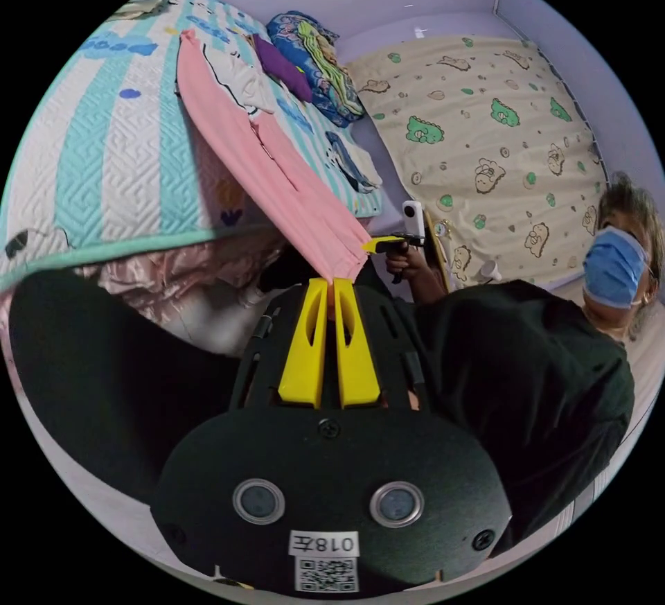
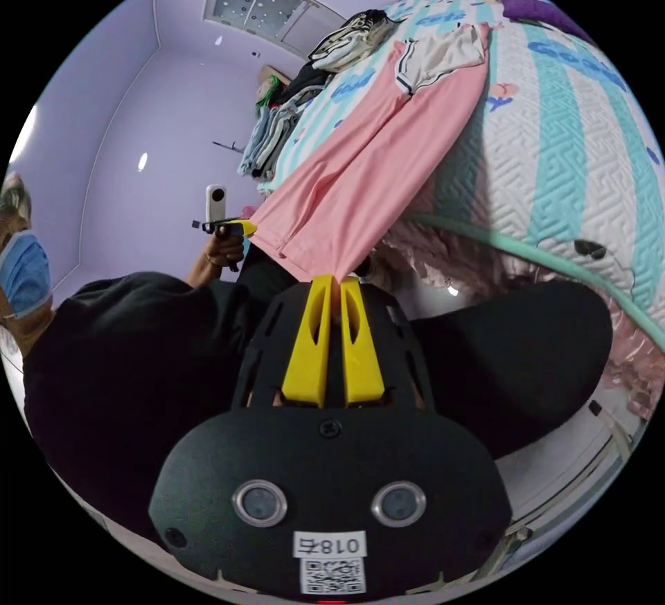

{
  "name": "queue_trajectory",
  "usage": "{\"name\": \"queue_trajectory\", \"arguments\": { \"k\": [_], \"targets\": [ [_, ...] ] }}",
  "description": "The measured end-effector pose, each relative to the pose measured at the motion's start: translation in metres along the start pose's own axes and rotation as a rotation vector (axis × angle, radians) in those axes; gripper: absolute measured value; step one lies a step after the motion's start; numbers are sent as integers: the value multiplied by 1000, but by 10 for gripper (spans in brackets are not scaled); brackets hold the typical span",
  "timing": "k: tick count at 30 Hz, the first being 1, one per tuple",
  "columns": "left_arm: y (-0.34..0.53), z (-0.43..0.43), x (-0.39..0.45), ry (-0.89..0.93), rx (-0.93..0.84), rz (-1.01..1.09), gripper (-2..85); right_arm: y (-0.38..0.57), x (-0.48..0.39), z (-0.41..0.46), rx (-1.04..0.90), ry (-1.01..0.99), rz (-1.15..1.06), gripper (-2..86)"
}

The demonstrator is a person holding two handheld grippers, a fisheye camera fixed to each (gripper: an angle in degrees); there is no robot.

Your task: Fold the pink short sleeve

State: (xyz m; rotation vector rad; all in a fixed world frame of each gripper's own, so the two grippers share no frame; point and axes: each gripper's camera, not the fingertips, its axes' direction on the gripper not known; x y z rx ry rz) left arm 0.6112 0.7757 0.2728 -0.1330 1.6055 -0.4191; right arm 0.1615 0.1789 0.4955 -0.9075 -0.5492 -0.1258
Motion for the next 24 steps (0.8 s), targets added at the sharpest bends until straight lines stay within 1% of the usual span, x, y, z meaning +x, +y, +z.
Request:
{"name": "queue_trajectory", "arguments": {
  "k": [3, 5, 7, 9, 10, 12, 14, 15, 16, 17, 18, 20, 21, 23, 24],
  "targets": [
    [31, 3, 5, 70, -4, -38, -9, 18, -6, -4, -21, -72, 56, 7],
    [41, 2, -9, 135, 26, -89, -9, 19, -3, -10, -7, -119, 94, 7],
    [30, -4, -25, 193, 68, -98, -9, 7, -1, -20, 23, -158, 98, 6],
    [3, -16, -41, 213, 106, -90, -9, -28, 0, -43, 80, -160, 66, 6],
    [-25, -26, -50, 214, 118, -63, -9, -40, 0, -51, 96, -163, 51, 6],
    [-76, -44, -63, 214, 137, -11, -9, -96, 5, -83, 167, -164, 2, 6],
    [-160, -68, -84, 191, 142, 77, -9, -144, 15, -107, 222, -177, -19, 7],
    [-182, -74, -92, 175, 152, 86, -9, -179, 24, -120, 245, -186, -35, 8],
    [-226, -85, -111, 149, 166, 103, -9, -198, 30, -126, 250, -188, -39, 8],
    [-272, -94, -136, 141, 183, 106, -9, -236, 43, -136, 266, -181, -37, 9],
    [-294, -97, -151, 140, 195, 100, -9, -274, 60, -144, 283, -176, -28, 10],
    [-377, -101, -221, 164, 235, 40, -8, -330, 95, -150, 303, -200, 18, 12],
    [-394, -100, -240, 170, 249, 16, -7, -362, 122, -151, 325, -221, 69, 15],
    [-447, -87, -317, 166, 273, -101, -4, -402, 164, -146, 335, -260, 159, 21],
    [-456, -82, -336, 175, 278, -133, -2, -419, 189, -141, 351, -277, 225, 28]
  ]
}}
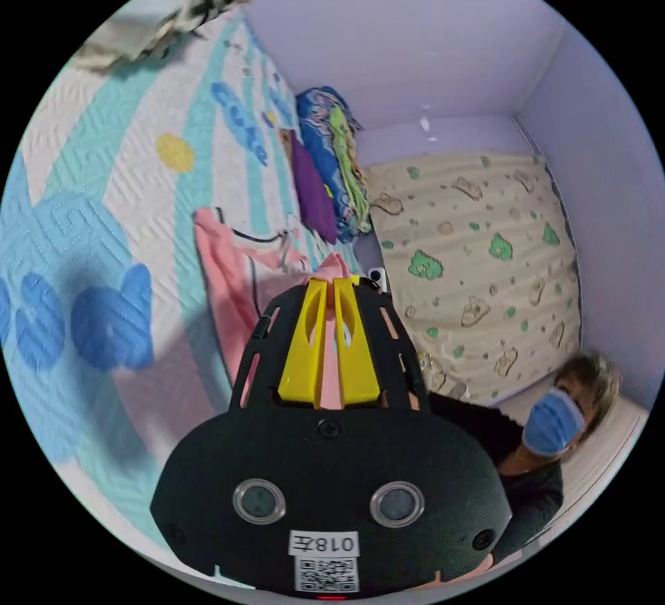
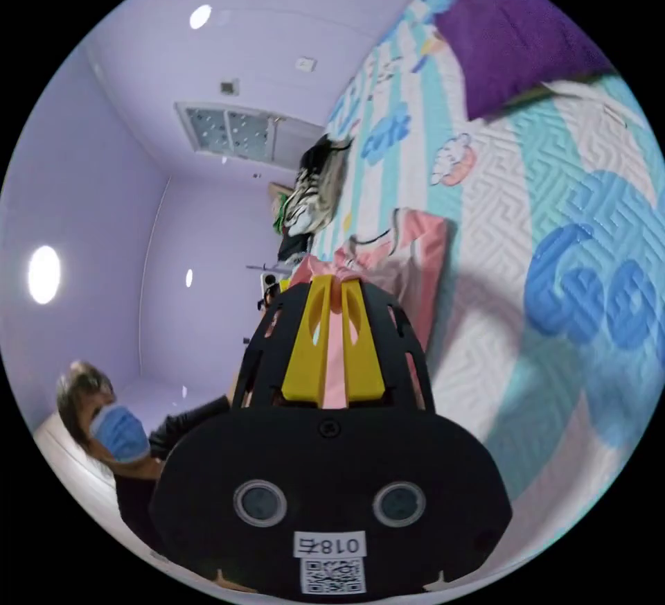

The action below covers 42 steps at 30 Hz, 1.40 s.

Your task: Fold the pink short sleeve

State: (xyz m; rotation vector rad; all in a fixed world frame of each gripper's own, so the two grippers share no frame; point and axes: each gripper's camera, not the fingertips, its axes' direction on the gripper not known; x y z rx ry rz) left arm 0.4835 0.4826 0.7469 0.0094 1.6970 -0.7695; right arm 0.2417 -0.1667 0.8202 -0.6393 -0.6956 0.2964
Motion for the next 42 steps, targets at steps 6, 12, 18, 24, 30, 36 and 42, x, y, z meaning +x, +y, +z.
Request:
{"name": "queue_trajectory", "arguments": {
  "k": [6, 12, 18, 24, 30, 36, 42],
  "targets": [
    [-12, 3, -110, 125, 148, -207, 95, -29, 41, 10, 59, -175, 116, 89],
    [5, -31, -111, 232, 378, -135, 106, -24, 29, -12, 269, -258, 104, 95],
    [26, -50, -62, -138, 316, 46, 102, -7, -14, -18, 274, 138, -74, 102],
    [14, -11, -55, -374, 152, 97, 142, -22, -30, 26, 84, 397, -175, 121],
    [-5, 15, -68, -403, 121, 93, 138, -20, -21, 33, 109, 306, -173, 114],
    [-14, 27, -70, -319, 51, 126, 150, -22, -23, 47, 10, 191, -196, 127],
    [-33, 50, -73, -369, -11, 90, 53, -32, -17, 81, -75, 112, -170, 59]
  ]
}}
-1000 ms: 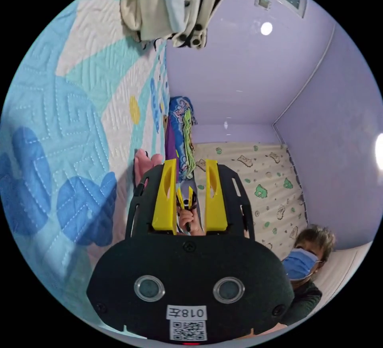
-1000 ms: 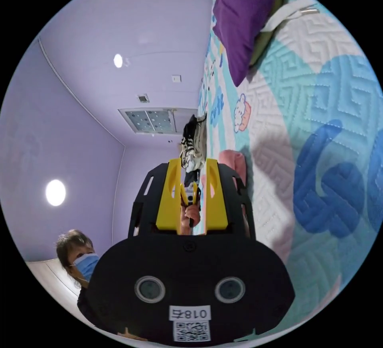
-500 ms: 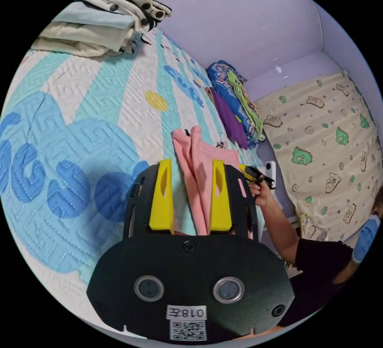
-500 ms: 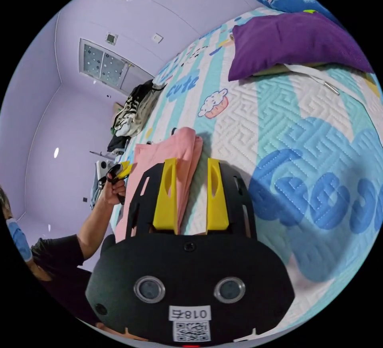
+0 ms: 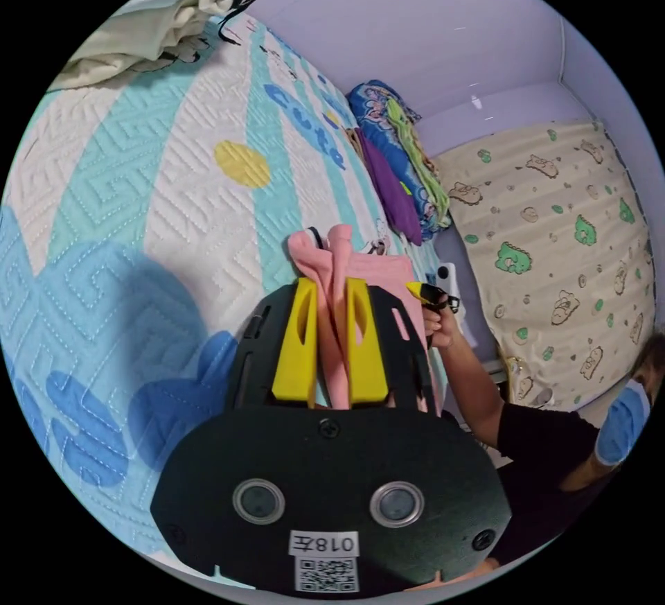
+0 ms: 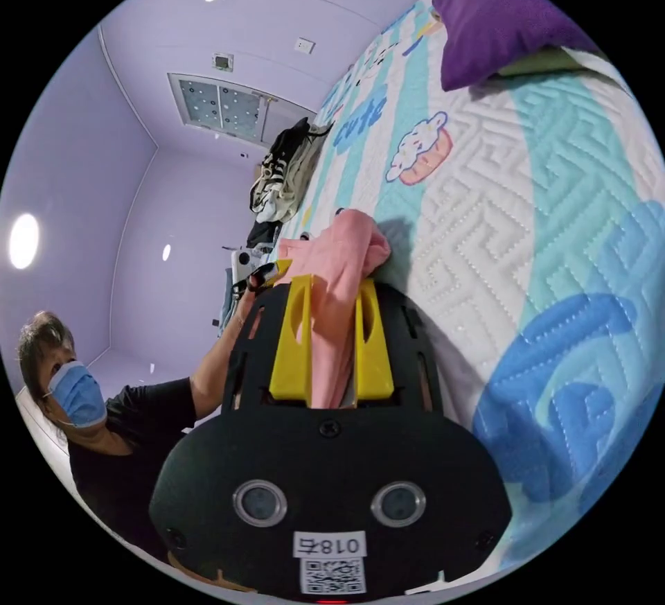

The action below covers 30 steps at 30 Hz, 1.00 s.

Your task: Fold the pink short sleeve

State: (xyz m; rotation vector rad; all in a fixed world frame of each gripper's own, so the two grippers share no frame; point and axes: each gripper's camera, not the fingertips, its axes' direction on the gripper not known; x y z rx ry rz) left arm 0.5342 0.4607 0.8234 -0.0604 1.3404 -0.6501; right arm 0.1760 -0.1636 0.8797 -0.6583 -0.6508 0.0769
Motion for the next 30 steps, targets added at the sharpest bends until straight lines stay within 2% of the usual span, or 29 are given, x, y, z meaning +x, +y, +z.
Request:
{"name": "queue_trajectory", "arguments": {
  "k": [3, 8, 12, 16, 18, 20, 22, 23, 24, 26, 30],
  "targets": [
    [9, -8, 27, -82, 33, 75, 12, 12, -25, 5, 30, 98, -87, 35],
    [54, -64, 100, -123, 261, 298, -5, 54, -84, -3, 224, 192, -294, 23],
    [32, -94, 151, -217, 329, 429, -5, 45, -126, -3, 343, 255, -418, 25],
    [-75, -122, 180, -276, 383, 531, 7, -21, -155, 1, 399, 331, -505, 33],
    [-146, -130, 178, -304, 421, 522, 21, -96, -164, 12, 440, 393, -520, 46],
    [-236, -134, 154, -410, 403, 403, 62, -157, -155, 29, 414, 445, -448, 76],
    [-256, -143, 122, -467, 412, 239, 95, -195, -132, 51, 345, 562, -292, 130],
    [-241, -156, 105, -430, 506, 196, 96, -196, -123, 59, 362, 616, -237, 135],
    [-228, -162, 99, -411, 556, 196, 97, -177, -119, 59, 471, 616, -240, 135],
    [-166, -184, 87, -362, 669, 288, 92, -135, -121, 63, 549, 628, -345, 125],
    [-63, -205, 77, -251, 610, 412, 83, -16, -123, 73, 464, 648, -522, 100]
  ]
}}
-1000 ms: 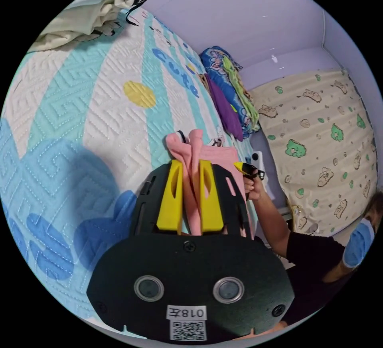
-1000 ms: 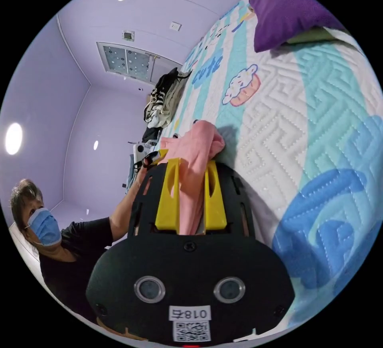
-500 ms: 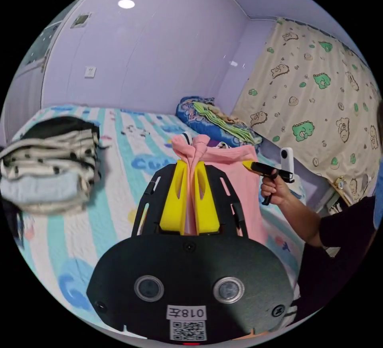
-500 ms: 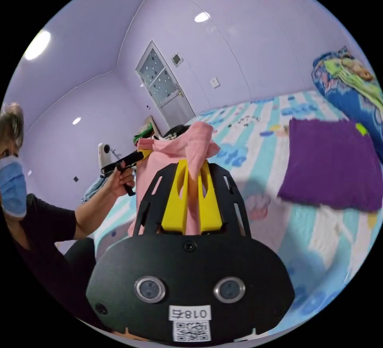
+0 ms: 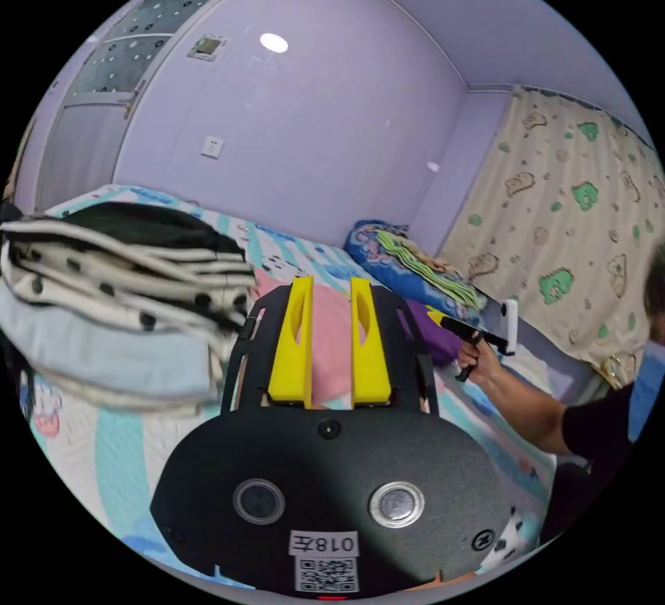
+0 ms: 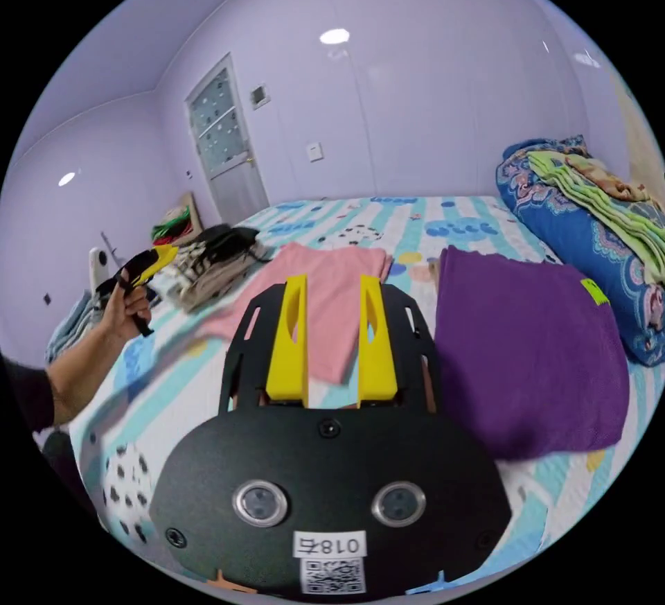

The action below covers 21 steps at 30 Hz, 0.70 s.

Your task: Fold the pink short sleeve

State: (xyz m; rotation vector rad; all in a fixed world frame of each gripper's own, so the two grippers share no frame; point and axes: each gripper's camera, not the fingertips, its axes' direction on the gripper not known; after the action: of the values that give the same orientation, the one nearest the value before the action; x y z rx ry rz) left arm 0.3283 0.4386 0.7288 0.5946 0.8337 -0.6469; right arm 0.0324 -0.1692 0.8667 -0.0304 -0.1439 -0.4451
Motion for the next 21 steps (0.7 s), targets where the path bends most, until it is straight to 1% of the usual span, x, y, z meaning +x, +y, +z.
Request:
{"name": "queue_trajectory", "arguments": {
  "k": [2, 3, 4, 6, 8, 11, 14, 15, 17, 20, 21],
  "targets": [
    [46, -50, 11, 78, -47, -13, 78, 40, -15, -31, -30, -8, -29, 86],
    [56, -61, 14, 102, -59, -28, 77, 64, -24, -50, -65, -14, -38, 80],
    [75, -82, 20, 168, -83, -57, 76, 75, -28, -59, -83, -13, -38, 79],
    [100, -110, 34, 278, -99, -120, 70, 112, -41, -94, -109, -28, 11, 75],
    [133, -132, 57, 470, -75, -224, 64, 136, -49, -118, -92, -35, 61, 74],
    [173, -139, 93, 585, -26, -325, 63, 166, -63, -143, -73, 13, 107, 74],
    [207, -130, 123, 593, 6, -434, 64, 181, -78, -154, -88, 89, 122, 71],
    [209, -128, 130, 581, 2, -427, 64, 184, -80, -158, -76, 102, 128, 69],
    [209, -117, 159, 385, -110, -327, 64, 186, -80, -159, -86, 130, 138, 69],
    [195, -110, 190, 266, -174, -193, 64, 184, -85, -150, -128, 202, 61, 69],
    [194, -107, 194, 251, -188, -180, 64, 183, -87, -143, -152, 227, 20, 69]
  ]
}}
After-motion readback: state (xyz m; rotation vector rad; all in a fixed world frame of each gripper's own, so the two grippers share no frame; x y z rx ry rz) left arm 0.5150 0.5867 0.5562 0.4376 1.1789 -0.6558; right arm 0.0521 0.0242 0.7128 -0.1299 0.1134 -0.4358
